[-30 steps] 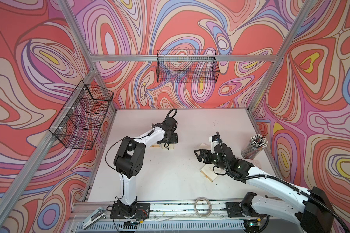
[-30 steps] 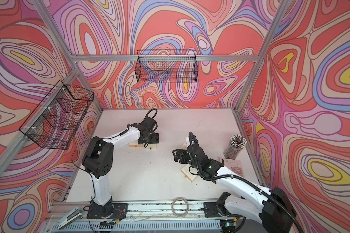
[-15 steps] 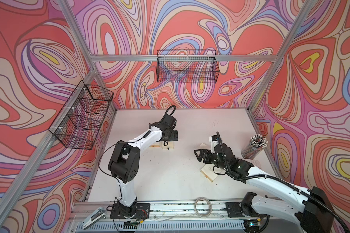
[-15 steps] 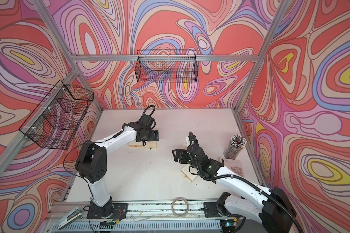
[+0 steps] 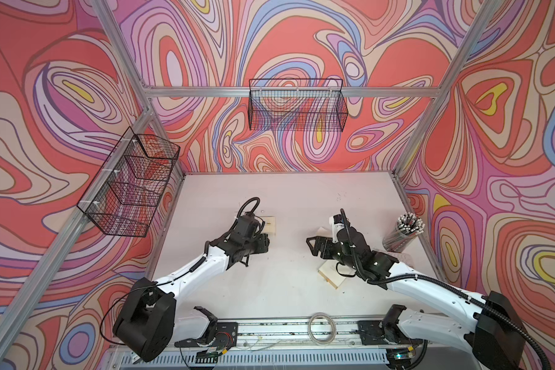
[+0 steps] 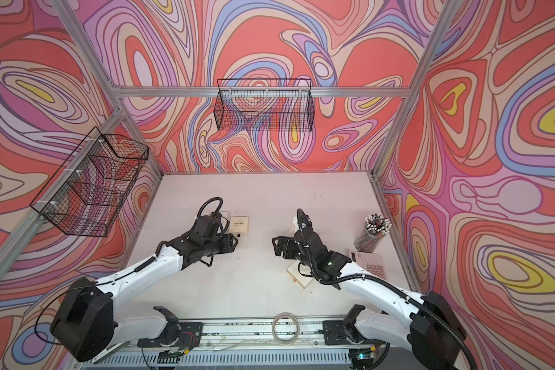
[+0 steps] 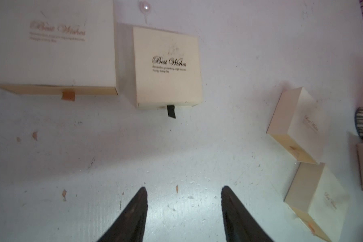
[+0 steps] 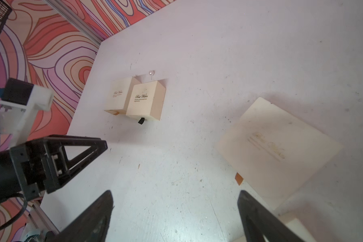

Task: Take out the earrings from the drawer-style jewelry box
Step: Adjust the jewelry box at the center of the board.

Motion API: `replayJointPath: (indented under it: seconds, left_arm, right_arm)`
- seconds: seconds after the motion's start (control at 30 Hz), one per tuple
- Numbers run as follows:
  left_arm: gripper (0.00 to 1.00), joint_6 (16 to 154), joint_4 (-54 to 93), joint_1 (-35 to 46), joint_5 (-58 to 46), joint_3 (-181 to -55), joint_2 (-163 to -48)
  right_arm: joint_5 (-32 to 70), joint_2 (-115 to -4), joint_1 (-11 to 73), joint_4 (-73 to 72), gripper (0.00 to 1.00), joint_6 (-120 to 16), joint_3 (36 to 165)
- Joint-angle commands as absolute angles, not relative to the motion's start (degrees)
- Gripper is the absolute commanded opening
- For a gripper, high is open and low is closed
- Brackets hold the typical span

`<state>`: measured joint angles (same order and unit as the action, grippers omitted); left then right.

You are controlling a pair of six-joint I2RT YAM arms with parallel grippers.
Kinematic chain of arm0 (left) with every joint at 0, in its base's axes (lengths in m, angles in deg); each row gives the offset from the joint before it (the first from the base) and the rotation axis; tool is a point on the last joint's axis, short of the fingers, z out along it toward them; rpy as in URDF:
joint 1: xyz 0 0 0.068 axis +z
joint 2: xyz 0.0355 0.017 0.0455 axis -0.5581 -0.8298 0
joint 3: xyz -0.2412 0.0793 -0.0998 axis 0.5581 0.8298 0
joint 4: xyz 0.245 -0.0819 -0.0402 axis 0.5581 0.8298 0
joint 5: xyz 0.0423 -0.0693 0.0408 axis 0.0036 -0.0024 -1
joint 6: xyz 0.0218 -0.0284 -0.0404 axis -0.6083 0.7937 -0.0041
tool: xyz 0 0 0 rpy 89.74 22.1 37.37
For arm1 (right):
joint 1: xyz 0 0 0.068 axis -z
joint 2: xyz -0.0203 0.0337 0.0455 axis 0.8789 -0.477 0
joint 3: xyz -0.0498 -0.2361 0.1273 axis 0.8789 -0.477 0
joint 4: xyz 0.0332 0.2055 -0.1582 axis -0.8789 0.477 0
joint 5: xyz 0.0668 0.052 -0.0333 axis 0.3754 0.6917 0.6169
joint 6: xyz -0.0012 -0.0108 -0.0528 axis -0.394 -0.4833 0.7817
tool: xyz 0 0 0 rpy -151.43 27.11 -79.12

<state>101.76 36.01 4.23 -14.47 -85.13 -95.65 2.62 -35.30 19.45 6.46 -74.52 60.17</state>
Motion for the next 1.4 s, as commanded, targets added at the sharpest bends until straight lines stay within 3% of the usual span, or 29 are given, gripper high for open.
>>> replayJointPath:
  seconds: [0.0,0.33,0.47,1.37]
  left_arm:
    - [0.42,104.7,27.7,4.2,-11.8,-83.3,-96.5]
    - [0.15,109.5,19.5,4.2,-14.5,-84.7,-109.2]
    - [0.11,110.4,17.1,4.3,-17.2,-84.5,-111.0]
    - [0.08,108.8,13.3,6.4,-19.3,-92.4,-119.9]
  right_arm:
    - [3.1,-37.1,19.5,4.5,0.95,-74.5,60.5]
    - [2.8,-37.9,19.5,5.5,0.95,-73.8,62.0]
    - [2.5,-37.8,19.5,6.1,0.95,-73.7,62.1]
    - [2.4,-38.7,19.5,6.6,0.95,-73.7,62.5]
